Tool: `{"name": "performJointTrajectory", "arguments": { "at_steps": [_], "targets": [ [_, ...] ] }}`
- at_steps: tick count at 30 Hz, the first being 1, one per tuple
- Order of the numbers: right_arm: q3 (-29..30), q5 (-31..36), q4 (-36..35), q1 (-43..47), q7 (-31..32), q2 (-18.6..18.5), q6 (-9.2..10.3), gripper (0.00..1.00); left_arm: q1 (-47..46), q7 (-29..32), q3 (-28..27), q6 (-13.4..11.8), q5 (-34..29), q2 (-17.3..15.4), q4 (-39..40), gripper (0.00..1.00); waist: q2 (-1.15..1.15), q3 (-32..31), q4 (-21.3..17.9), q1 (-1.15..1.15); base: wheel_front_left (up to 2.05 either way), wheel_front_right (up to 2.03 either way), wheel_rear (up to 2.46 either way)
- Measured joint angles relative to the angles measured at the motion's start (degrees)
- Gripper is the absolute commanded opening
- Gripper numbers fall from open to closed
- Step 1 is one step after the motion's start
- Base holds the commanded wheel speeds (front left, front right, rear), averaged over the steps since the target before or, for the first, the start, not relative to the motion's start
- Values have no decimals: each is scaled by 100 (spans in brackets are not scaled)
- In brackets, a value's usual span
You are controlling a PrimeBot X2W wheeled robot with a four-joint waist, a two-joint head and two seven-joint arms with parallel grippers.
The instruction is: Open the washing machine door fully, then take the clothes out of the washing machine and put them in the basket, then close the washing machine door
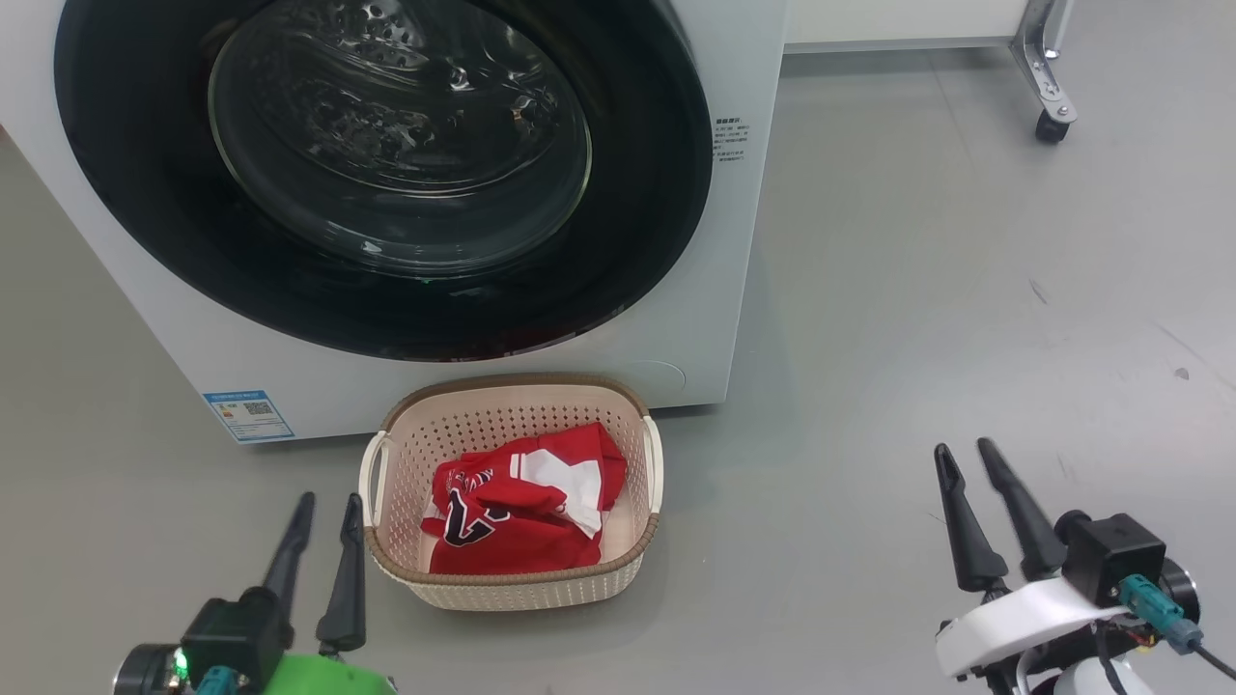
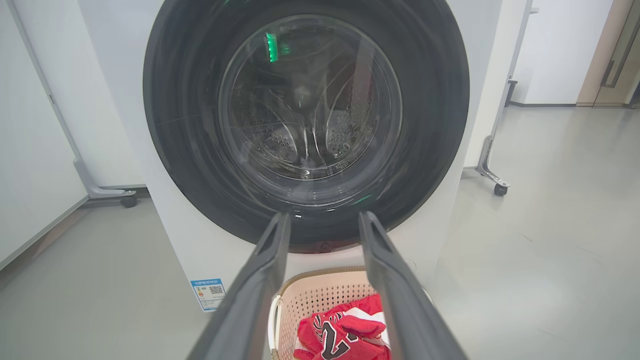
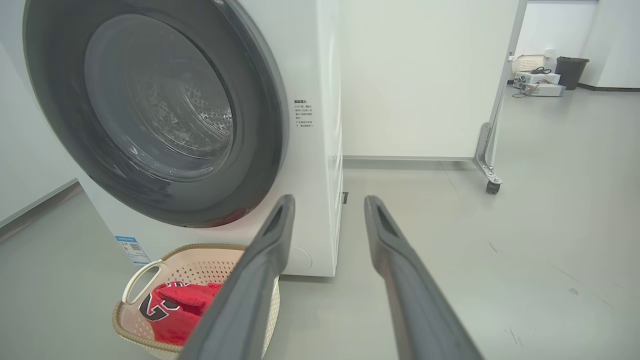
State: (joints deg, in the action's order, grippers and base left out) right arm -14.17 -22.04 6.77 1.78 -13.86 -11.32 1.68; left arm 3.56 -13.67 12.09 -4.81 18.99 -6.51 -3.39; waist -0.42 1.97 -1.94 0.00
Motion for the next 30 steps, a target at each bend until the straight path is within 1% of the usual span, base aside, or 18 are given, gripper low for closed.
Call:
{"name": "performJointTrajectory", "arguments": {
  "at_steps": [4, 9, 18, 20, 30],
  "targets": [
    [-51, -9, 199, 142, 1, 130, -1, 0, 87, 2, 59, 2, 14, 73, -202, 0, 0, 1, 0, 0, 0, 0, 0],
    [-22, -201, 202, 177, 1, 156, -9, 0, 116, 5, 63, 34, 187, 80, -208, 0, 0, -7, 8, 0, 0, 0, 0],
    [116, -936, 196, 177, 153, 233, -107, 0, 120, 110, 4, 130, 928, 123, -197, 0, 0, -22, 28, 0, 0, 0, 0],
    [156, -1103, 196, 177, 170, 244, -110, 0, 120, 153, -43, 163, 1152, 134, -199, 0, 0, -25, 31, 0, 0, 0, 0],
    [363, -1779, 209, 166, 358, 315, -162, 0, 112, 335, -204, 232, 1878, 156, -247, 0, 0, -40, 50, 0, 0, 0, 0]
  ]
}}
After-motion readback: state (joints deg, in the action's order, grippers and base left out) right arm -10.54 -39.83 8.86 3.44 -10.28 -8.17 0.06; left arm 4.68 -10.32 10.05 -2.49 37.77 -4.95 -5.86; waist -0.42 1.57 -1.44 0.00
